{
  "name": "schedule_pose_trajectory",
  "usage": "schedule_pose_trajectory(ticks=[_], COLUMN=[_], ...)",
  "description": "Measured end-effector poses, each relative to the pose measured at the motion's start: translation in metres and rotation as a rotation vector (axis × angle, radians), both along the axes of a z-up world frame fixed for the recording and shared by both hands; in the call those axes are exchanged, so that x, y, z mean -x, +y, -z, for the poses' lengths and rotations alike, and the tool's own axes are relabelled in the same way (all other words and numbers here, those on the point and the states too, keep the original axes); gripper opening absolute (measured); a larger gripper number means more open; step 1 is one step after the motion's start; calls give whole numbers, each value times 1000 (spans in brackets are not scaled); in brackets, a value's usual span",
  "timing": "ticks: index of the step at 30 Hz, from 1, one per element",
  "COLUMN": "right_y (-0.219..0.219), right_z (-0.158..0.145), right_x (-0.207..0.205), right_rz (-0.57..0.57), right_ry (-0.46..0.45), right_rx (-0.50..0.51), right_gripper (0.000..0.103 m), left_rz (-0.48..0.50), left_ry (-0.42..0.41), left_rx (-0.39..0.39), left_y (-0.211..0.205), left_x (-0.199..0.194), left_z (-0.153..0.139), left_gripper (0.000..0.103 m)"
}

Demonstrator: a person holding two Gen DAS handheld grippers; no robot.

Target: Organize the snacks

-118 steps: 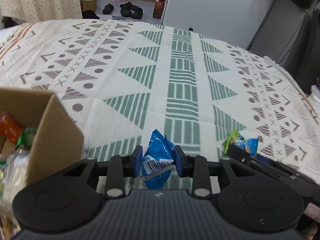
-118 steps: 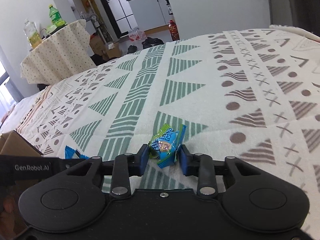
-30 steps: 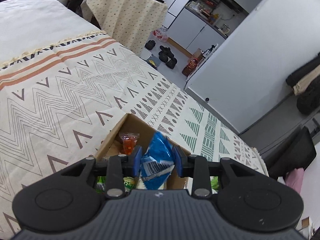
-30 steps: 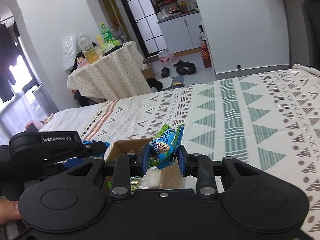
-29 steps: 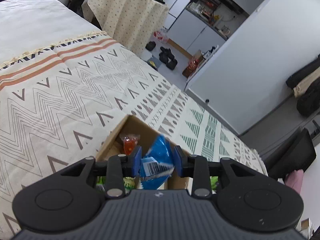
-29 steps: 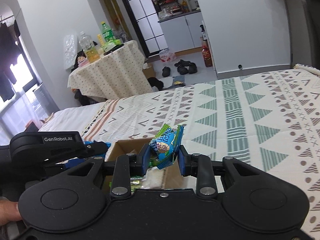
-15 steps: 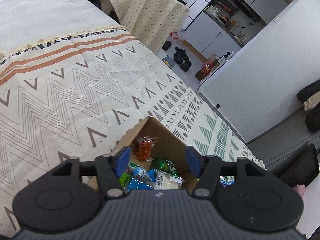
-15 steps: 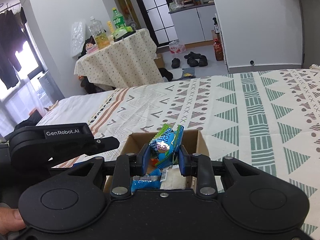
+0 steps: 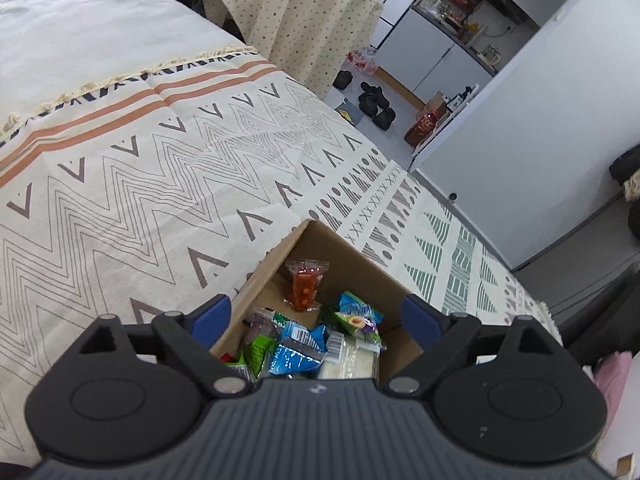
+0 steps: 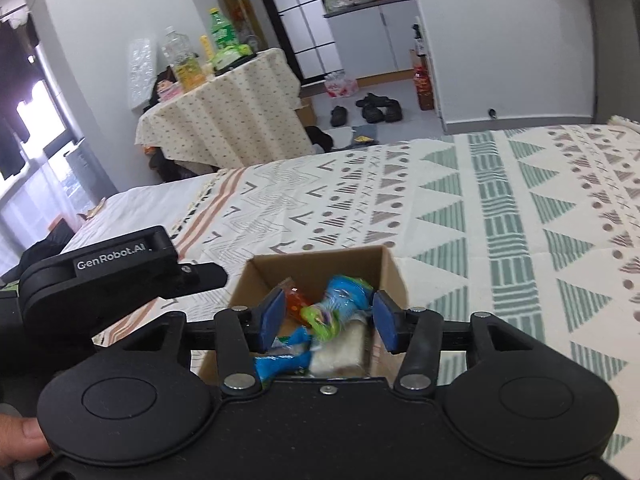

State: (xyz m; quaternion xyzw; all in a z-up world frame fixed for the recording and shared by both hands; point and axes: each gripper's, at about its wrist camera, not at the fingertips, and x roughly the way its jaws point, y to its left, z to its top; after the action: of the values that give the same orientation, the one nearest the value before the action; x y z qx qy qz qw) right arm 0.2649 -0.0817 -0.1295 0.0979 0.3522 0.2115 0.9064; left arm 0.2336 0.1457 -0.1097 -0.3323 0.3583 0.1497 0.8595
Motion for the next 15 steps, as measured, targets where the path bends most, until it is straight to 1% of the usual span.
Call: schedule_pose_trajectory(ticks=[4,8,15], right_y=[-18,-34,-59], right_z=[-2,-6,-16], right_x=[5,11,23], right_rz=[38,63,83], right_ry=[13,24,26], right_rx=[4,-9,-32], right_gripper=[55,59,69], left_rz=[32,76,165], left_ry=[27,30,45], left_rx=[-29,-45,-122], left_y=[-12,-27,-59], left_x=[-1,4,13], left_z=[-5,-16,-37], left_gripper=[93,94,97])
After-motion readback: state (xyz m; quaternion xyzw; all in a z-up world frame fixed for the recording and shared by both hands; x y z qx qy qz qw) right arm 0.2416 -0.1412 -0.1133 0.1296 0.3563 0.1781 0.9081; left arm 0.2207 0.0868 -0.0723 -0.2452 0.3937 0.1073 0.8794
